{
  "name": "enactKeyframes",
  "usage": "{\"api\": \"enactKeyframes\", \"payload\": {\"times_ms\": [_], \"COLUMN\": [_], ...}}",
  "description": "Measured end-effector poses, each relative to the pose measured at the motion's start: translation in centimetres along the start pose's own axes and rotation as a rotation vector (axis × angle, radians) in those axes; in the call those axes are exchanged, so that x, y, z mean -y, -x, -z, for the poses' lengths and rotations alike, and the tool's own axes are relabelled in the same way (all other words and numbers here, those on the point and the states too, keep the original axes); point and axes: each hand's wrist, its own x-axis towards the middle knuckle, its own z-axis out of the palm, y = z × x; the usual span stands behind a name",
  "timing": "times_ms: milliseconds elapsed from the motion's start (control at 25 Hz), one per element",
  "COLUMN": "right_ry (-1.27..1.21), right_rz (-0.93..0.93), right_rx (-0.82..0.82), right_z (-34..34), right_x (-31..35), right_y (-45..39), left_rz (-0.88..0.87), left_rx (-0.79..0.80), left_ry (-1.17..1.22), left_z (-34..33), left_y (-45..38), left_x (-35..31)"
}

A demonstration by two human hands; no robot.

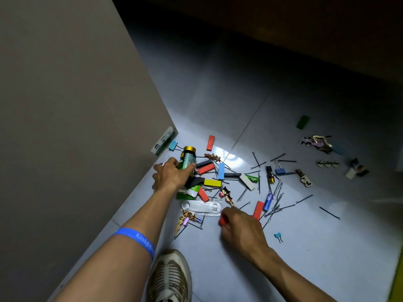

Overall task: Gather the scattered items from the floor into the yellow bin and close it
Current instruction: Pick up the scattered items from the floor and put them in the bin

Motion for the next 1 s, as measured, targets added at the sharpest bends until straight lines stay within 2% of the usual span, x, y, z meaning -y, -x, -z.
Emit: {"api": "enactKeyframes", "payload": {"times_ms": [80, 160, 240, 320, 440, 560, 680, 760, 880, 1000], "right_ry": [-0.502, -0.995, -1.318, -1.482, -1.57, -1.645, -1.618, -1.568, -1.475, -1.391], "right_rz": [-0.237, -0.419, -0.5, -0.496, -0.457, -0.439, -0.483, -0.561, -0.701, -0.829], "right_rx": [-0.045, -0.11, -0.175, -0.252, -0.428, -0.73, -1.073, -1.235, -1.388, -1.383], "right_z": [1.8, 4.5, 7.6, 11.0, 15.7, 20.7, 24.4, 25.8, 26.5, 25.7], "right_x": [-0.8, -1.6, -1.8, -2.1, -2.9, -6.1, -10.8, -14.2, -18.7, -21.7], "right_y": [0.2, 0.5, 1.5, 3.6, 8.1, 15.1, 22.3, 26.2, 30.6, 33.4], "left_rz": [-0.038, -0.066, -0.116, -0.189, -0.32, -0.442, -0.531, -0.601, -0.644, -0.69], "left_rx": [-0.029, -0.031, 0.014, 0.101, 0.266, 0.483, 0.705, 0.818, 0.971, 0.952], "left_ry": [0.028, 0.18, 0.404, 0.606, 0.672, 0.644, 0.519, 0.387, 0.233, 0.133], "left_z": [-0.3, -0.6, -1.0, -1.6, -3.0, -5.3, -7.8, -9.6, -12.8, -15.5], "left_y": [1.7, 4.2, 7.6, 12.1, 20.1, 29.0, 36.8, 40.8, 45.0, 46.5], "left_x": [-0.1, 0.0, -0.5, -2.3, -6.5, -12.1, -17.1, -19.6, -21.3, -20.9]}}
